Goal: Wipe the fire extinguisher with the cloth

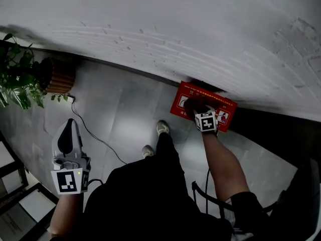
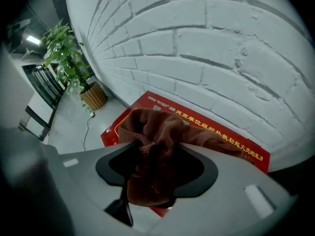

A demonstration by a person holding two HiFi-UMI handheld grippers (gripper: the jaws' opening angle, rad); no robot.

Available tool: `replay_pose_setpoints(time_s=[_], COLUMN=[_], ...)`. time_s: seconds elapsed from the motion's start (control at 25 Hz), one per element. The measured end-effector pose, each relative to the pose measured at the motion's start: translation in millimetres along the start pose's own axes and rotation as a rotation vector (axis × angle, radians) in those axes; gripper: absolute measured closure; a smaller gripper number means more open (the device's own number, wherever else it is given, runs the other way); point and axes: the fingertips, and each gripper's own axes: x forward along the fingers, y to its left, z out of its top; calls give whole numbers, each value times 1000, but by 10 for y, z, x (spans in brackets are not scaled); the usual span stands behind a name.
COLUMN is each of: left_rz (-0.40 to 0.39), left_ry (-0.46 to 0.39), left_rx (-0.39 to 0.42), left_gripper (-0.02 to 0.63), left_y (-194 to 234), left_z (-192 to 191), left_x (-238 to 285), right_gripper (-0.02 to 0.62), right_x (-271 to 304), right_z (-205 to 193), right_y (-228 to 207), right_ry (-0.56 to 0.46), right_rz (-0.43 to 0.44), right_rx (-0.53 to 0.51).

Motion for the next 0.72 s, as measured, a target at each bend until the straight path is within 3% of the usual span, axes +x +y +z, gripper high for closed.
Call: replay_pose_setpoints(time_s=[0.12,0.2,0.56,0.72], left_rz=[16,26,105,145], left_ry=[2,10,40,56], left_rx=[-18,-29,-44,-13], left_gripper=[606,606,606,606], left_y=[-6,0,147,232], left_z=[-6,-25,-113,-157], left_x=[45,55,-92,-226], right_gripper=[483,532,552,554], right_x=[15,8,180,409], right_z=[8,75,872,985], right_y=[-34,-39,432,487], right_ry=[0,-18,-148,-93], right_rz=[-7,0,100,105], right_rx=[-23,-23,-156,-157])
